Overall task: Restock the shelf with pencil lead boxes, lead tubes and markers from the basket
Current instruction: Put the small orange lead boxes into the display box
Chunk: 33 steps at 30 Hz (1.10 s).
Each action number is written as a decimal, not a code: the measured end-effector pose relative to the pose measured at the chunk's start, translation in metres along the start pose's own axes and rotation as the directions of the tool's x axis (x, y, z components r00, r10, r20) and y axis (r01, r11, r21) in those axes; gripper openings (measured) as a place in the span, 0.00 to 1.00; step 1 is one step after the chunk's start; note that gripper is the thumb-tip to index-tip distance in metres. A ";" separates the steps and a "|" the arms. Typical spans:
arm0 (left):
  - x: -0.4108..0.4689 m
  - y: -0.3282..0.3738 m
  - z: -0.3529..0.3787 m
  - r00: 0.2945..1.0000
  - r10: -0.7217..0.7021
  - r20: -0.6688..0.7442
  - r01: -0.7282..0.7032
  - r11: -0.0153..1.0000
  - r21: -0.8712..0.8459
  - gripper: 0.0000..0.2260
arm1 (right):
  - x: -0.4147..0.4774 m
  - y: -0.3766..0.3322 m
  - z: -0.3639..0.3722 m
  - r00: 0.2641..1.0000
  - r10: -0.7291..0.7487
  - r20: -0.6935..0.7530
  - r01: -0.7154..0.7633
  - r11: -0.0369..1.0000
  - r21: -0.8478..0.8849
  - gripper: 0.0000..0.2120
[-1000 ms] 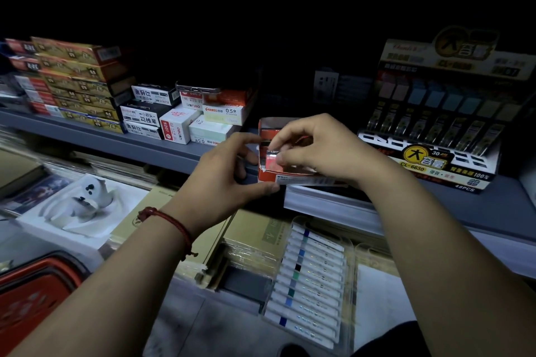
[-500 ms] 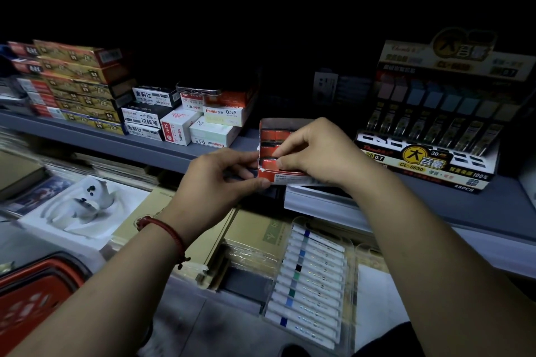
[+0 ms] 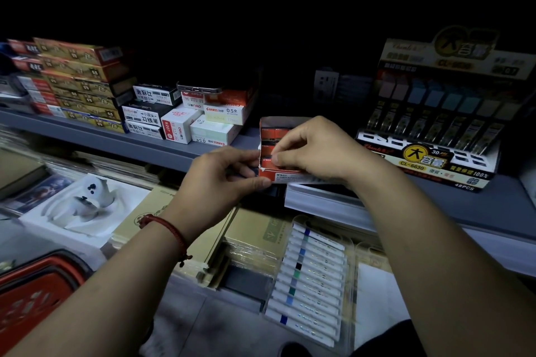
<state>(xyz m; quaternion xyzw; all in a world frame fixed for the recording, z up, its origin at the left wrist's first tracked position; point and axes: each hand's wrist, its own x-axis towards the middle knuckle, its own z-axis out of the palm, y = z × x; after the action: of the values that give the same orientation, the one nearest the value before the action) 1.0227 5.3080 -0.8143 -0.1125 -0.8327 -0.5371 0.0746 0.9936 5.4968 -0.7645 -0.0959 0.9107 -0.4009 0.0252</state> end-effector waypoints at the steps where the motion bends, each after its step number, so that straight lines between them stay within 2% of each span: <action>1: 0.000 0.001 0.001 1.000 -0.005 0.002 0.005 1.000 -0.010 0.23 | 0.000 -0.001 0.005 0.999 -0.002 -0.053 0.001 1.000 -0.018 0.03; 4: 0.000 0.003 0.003 1.000 -0.009 -0.010 0.009 1.000 -0.006 0.21 | -0.001 -0.003 0.017 0.982 0.021 -0.185 -0.026 0.999 -0.026 0.05; 9: -0.001 0.007 0.003 1.000 -0.013 -0.028 0.014 1.000 0.016 0.21 | -0.002 -0.005 0.005 0.958 0.140 -0.252 -0.046 0.937 0.346 0.06; 12: -0.001 0.008 0.003 0.999 -0.022 -0.027 0.023 1.000 0.017 0.21 | -0.006 -0.003 -0.008 0.952 0.202 -0.229 -0.084 0.895 0.438 0.03; 14: -0.001 0.007 0.003 0.999 -0.023 -0.025 0.024 1.000 0.018 0.21 | -0.008 -0.002 -0.011 0.969 0.204 -0.143 -0.130 0.904 0.406 0.01; 16: -0.001 0.007 0.004 1.000 -0.023 -0.021 0.024 0.999 0.031 0.22 | -0.008 -0.001 -0.007 0.974 0.202 -0.099 -0.165 0.940 0.297 0.04; 22: -0.001 0.007 0.004 1.000 -0.010 -0.017 0.011 0.998 0.058 0.24 | 0.005 -0.012 0.012 0.962 0.249 -0.110 -0.243 0.967 0.071 0.10; 25: -0.001 0.007 0.005 1.000 -0.001 -0.024 0.003 0.997 0.071 0.24 | 0.004 -0.019 0.016 0.965 0.208 -0.162 -0.229 0.965 -0.124 0.11; 26: -0.001 0.007 0.005 1.000 0.001 -0.026 0.001 0.997 0.073 0.24 | 0.002 -0.021 0.015 0.970 0.195 -0.144 -0.215 0.967 -0.135 0.10; 29: -0.001 0.006 0.004 1.000 0.000 -0.020 0.001 0.998 0.069 0.24 | -0.004 -0.015 0.006 0.985 0.167 -0.031 -0.168 0.986 -0.021 0.02; 33: -0.002 0.006 0.003 1.000 0.003 -0.012 -0.002 0.997 0.077 0.24 | -0.004 -0.003 0.003 0.991 0.133 0.005 -0.133 0.988 0.072 0.08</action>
<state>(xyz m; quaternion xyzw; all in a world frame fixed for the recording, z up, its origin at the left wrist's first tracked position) 1.0257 5.3132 -0.8111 -0.1074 -0.8522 -0.5051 0.0848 0.9985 5.4938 -0.7644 -0.0338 0.9001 -0.4308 0.0553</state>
